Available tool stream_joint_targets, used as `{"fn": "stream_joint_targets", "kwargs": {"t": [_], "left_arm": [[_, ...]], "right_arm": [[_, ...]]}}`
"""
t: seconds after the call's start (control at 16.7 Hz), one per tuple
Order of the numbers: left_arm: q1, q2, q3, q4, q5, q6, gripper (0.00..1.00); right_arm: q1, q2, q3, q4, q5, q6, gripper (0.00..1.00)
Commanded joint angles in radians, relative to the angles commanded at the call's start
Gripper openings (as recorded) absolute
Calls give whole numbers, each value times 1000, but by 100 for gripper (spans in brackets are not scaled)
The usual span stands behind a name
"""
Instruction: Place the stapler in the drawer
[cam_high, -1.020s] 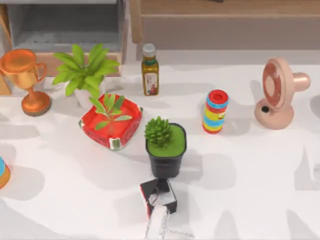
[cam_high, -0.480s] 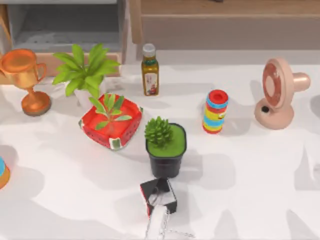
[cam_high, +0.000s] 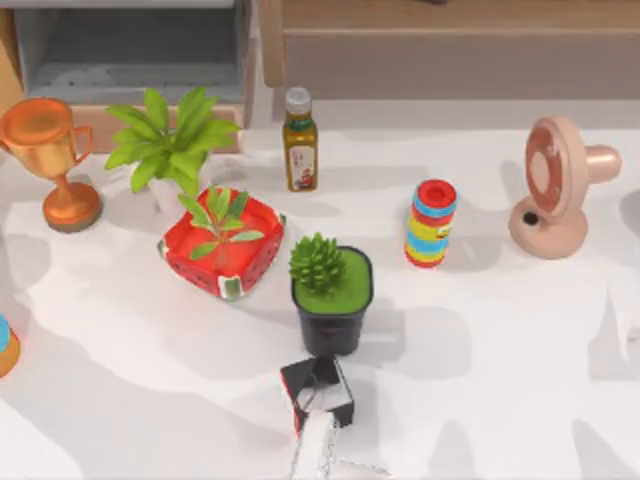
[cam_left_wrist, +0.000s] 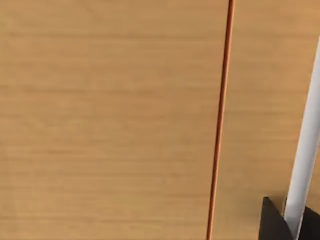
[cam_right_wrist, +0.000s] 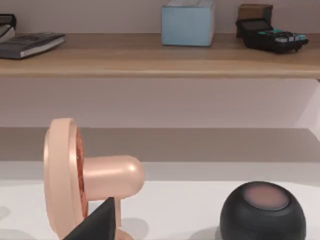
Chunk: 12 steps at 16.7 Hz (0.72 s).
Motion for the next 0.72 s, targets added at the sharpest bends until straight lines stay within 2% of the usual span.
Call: {"fn": "stream_joint_targets", "kwargs": {"t": [0.3, 0.72], "left_arm": [[-5, 8, 14, -13, -5, -2, 0], [-5, 8, 14, -13, -5, -2, 53]], "right_arm": [[0, 0, 0, 0, 0, 0, 100], [0, 0, 0, 0, 0, 0, 100]]}}
